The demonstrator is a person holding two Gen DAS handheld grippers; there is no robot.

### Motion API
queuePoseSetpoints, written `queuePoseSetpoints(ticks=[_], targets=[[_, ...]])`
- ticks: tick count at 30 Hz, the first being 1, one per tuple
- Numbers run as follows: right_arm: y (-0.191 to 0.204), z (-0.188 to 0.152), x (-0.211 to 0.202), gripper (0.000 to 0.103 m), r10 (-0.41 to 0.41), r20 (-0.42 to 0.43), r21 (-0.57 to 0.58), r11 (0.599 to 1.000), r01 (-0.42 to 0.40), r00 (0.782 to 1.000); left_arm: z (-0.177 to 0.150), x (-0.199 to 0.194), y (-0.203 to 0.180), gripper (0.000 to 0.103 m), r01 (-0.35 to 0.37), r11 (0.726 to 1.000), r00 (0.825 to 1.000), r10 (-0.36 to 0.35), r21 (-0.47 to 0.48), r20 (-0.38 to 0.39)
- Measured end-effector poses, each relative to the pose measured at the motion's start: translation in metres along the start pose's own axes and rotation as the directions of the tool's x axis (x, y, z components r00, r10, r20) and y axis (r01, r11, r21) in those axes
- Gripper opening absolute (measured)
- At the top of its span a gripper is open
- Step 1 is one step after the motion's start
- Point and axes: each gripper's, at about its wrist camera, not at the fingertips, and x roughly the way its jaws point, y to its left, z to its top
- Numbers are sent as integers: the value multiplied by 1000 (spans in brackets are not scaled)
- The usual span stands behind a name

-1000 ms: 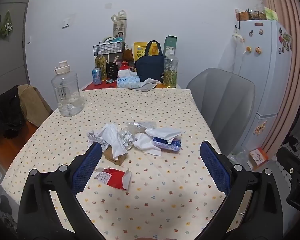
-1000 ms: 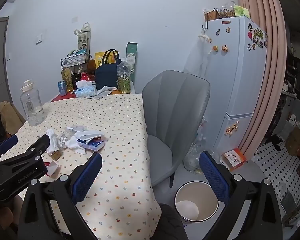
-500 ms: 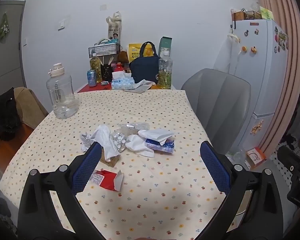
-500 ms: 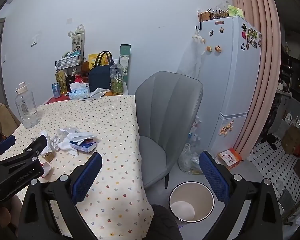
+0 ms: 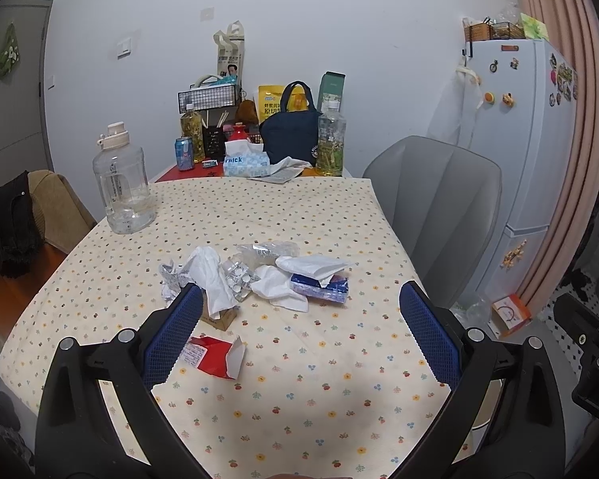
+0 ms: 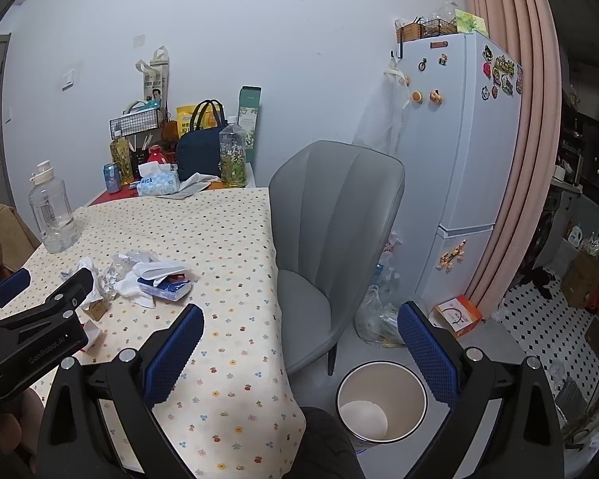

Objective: Collect trash

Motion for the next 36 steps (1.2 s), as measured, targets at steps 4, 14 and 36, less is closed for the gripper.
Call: queuePoseSetpoints(ticks=[4, 14, 36], targets=[[0, 1, 0, 95, 0, -1, 0, 1000, 0, 1000, 1, 0, 0, 98, 1, 1000, 1000, -1, -1, -1], [-4, -1, 3, 95, 6, -9, 12, 1000, -6, 1000, -3, 1, 2, 98, -9, 1000, 1000, 9, -4, -2], [-7, -2, 3, 95, -4, 1, 16, 1000, 3, 1000, -6, -1, -6, 98, -6, 1000, 1000, 6, -2, 0]])
